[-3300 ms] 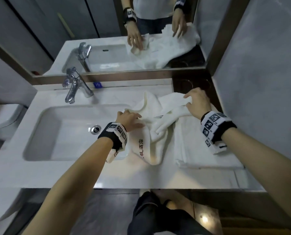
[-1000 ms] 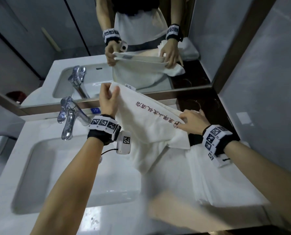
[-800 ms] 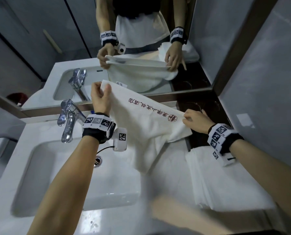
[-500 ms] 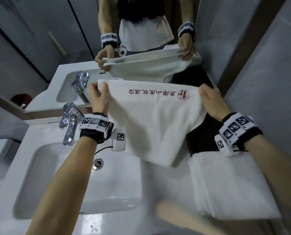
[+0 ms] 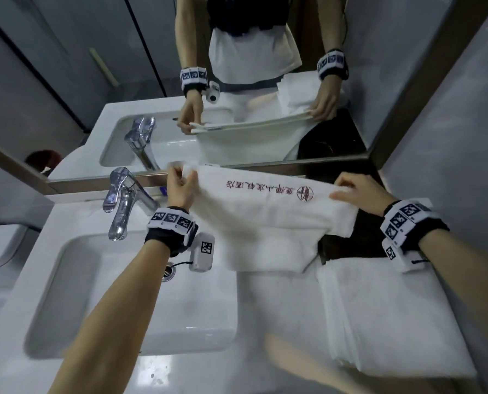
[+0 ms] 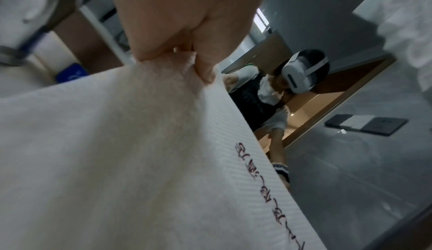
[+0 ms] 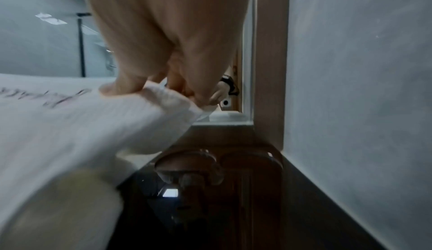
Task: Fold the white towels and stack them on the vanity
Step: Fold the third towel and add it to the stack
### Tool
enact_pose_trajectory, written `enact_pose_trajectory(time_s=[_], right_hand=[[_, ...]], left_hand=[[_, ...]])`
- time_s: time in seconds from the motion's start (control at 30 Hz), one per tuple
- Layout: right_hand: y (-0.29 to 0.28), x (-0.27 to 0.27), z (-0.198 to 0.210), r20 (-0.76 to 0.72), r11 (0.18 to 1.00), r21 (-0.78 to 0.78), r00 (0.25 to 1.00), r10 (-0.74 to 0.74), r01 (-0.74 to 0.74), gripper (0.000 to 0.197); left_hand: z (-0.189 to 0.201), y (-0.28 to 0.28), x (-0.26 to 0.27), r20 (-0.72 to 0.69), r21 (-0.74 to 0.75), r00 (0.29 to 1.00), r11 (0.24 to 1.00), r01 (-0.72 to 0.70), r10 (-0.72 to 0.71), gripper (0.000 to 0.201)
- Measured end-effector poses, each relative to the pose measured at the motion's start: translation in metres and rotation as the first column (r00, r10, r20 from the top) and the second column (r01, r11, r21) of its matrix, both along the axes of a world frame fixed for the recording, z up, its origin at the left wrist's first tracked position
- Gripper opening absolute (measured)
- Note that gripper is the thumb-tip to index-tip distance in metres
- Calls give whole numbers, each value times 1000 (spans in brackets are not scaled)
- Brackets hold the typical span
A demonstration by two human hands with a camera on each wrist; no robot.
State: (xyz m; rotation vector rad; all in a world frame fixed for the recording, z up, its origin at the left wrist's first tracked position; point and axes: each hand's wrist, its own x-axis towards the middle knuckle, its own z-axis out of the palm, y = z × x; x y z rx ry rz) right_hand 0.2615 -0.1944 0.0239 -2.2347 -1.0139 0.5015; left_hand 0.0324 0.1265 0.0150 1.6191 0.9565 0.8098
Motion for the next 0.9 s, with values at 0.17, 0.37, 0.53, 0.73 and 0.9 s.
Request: enact_pose_trajectory(time_s=[0.17,0.37,0.53,0.73,0.9], right_hand=[[-17,2,-35,-188,999,-44,981,-38,30,6],[-13,-4,-35,-132,991,-37,983,-132,128,6],[-6,-12,-27,-87,985,21,981,-171,174,14],[-10,-16,-29,-211,980,-6,958,-196,200,54],[-20,-18,-26,-289,966,41,928,-233,256,56]], left_hand=[[-36,-3,-17,-151,-118,988,993,-11,-7,29],[-59,-5,-26,-371,-71,927,997,33,-57,38],[-53,-22,-20,-819,105,567,951,291,-83,52],[-44,-84,30,-730,237,541,588,774,-417,45],[-48,-121,65,-781,123,357,434,893,-512,39]])
